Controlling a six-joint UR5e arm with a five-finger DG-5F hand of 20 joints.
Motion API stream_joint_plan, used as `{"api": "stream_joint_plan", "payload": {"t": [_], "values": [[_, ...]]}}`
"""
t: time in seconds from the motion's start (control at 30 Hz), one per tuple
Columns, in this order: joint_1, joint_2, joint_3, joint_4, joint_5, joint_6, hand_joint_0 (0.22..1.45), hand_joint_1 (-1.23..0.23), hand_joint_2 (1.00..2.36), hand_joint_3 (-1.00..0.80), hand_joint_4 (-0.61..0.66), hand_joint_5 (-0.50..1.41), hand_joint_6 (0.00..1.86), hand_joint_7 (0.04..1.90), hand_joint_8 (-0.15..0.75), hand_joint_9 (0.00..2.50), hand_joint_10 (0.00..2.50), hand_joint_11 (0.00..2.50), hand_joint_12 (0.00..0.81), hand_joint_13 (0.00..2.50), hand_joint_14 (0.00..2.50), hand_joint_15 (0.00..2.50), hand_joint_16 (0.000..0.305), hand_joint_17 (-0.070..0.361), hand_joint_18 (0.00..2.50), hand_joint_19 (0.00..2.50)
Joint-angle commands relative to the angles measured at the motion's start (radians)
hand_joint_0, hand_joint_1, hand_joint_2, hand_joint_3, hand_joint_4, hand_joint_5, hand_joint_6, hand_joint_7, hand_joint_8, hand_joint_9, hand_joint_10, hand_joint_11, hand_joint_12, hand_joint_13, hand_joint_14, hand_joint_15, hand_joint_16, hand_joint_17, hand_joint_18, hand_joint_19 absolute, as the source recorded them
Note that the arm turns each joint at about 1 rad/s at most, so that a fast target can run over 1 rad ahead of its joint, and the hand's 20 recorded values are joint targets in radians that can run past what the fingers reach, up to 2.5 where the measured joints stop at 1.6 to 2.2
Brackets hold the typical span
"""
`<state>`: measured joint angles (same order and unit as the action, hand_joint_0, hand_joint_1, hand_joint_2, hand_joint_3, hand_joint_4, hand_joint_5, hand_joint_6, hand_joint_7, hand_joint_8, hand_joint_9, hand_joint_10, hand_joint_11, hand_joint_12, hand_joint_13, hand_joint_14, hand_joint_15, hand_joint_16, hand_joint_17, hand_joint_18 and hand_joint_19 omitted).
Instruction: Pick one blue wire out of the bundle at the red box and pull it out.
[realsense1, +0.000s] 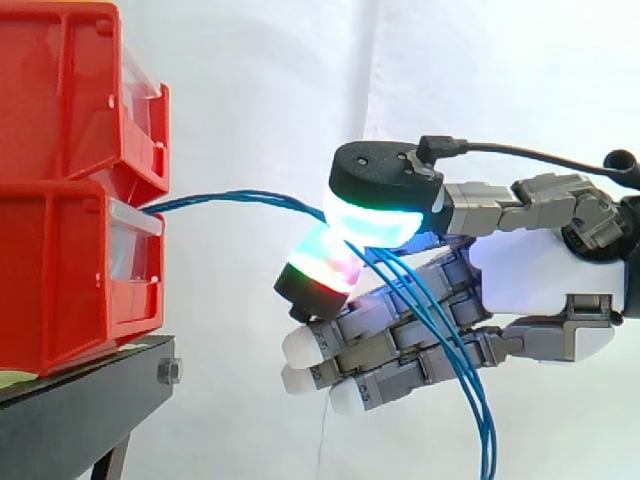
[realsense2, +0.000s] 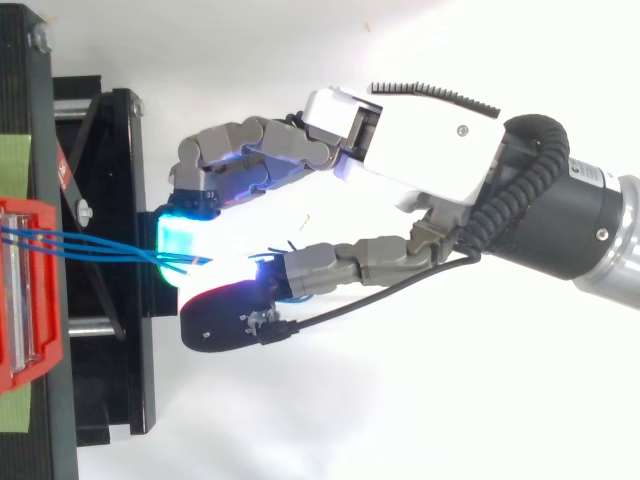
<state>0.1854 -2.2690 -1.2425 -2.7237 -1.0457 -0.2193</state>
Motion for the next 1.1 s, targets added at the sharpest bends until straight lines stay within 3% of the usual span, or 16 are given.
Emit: {"api": "stream_joint_plan", "payload": {"t": [0.0,0.03,0.1,0.13,0.17,0.27,0.37,0.6,0.83,0.93,1.07], "values": [[-0.001,-0.001,0.0,0.002,0.0,0.0,0.7,-0.8,1.02,-0.14,0.33,-0.07,0.5,1.29,0.233,0.97,0.02,0.51,0.351,0.47,0.01,0.25,0.055,0.123,0.34,0.41],[-0.001,0.0,0.0,0.002,0.0,0.0,0.7,-0.81,1.02,-0.14,0.33,-0.07,0.51,1.28,0.233,0.97,0.02,0.53,0.351,0.47,0.01,0.25,0.055,0.123,0.34,0.41],[-0.003,-0.001,0.0,0.002,0.001,0.0,0.68,-0.87,1.02,-0.21,0.36,-0.11,0.66,1.02,0.238,0.96,0.02,0.59,0.355,0.47,0.01,0.26,0.055,0.124,0.35,0.41],[-0.003,0.0,0.0,0.002,0.0,0.0,0.67,-0.88,1.02,-0.23,0.38,-0.11,0.67,1.0,0.236,0.96,0.02,0.59,0.356,0.46,0.01,0.26,0.055,0.124,0.35,0.41],[-0.003,0.0,0.0,0.002,0.0,0.0,0.64,-0.88,1.01,-0.27,0.38,-0.11,0.67,1.0,0.238,0.97,0.02,0.58,0.355,0.46,0.01,0.27,0.055,0.125,0.35,0.42],[-0.003,-0.001,0.0,0.002,0.0,0.0,0.61,-0.76,1.01,-0.29,0.43,-0.04,0.5,1.34,0.225,0.98,0.02,0.36,0.345,0.46,0.01,0.22,0.055,0.124,0.34,0.43],[-0.003,0.0,0.0,0.004,0.0,-0.002,0.63,-0.67,1.02,-0.24,0.45,-0.04,0.5,1.18,0.211,1.02,0.01,0.27,0.329,0.48,0.01,0.2,0.054,0.121,0.36,0.44],[-0.003,0.0,0.0,0.004,0.0,-0.002,0.69,-0.68,1.01,-0.16,0.46,-0.05,0.5,0.99,0.219,1.04,0.01,0.28,0.335,0.5,0.01,0.21,0.055,0.123,0.39,0.42],[-0.003,0.0,0.0,0.004,0.001,-0.002,0.74,-0.76,1.02,-0.13,0.37,-0.06,0.5,1.21,0.222,1.04,0.02,0.47,0.334,0.5,0.01,0.25,0.053,0.119,0.36,0.46],[-0.003,-0.001,0.0,0.006,0.0,-0.002,0.71,-0.88,1.02,-0.23,0.36,-0.07,0.51,1.29,0.228,1.0,0.02,0.55,0.347,0.5,0.01,0.26,0.054,0.121,0.39,0.41],[-0.003,0.0,0.0,0.004,0.0,-0.002,0.68,-0.93,1.0,-0.44,0.38,-0.09,0.61,1.11,0.231,0.98,0.02,0.56,0.35,0.49,0.01,0.27,0.055,0.123,0.39,0.42]]}}
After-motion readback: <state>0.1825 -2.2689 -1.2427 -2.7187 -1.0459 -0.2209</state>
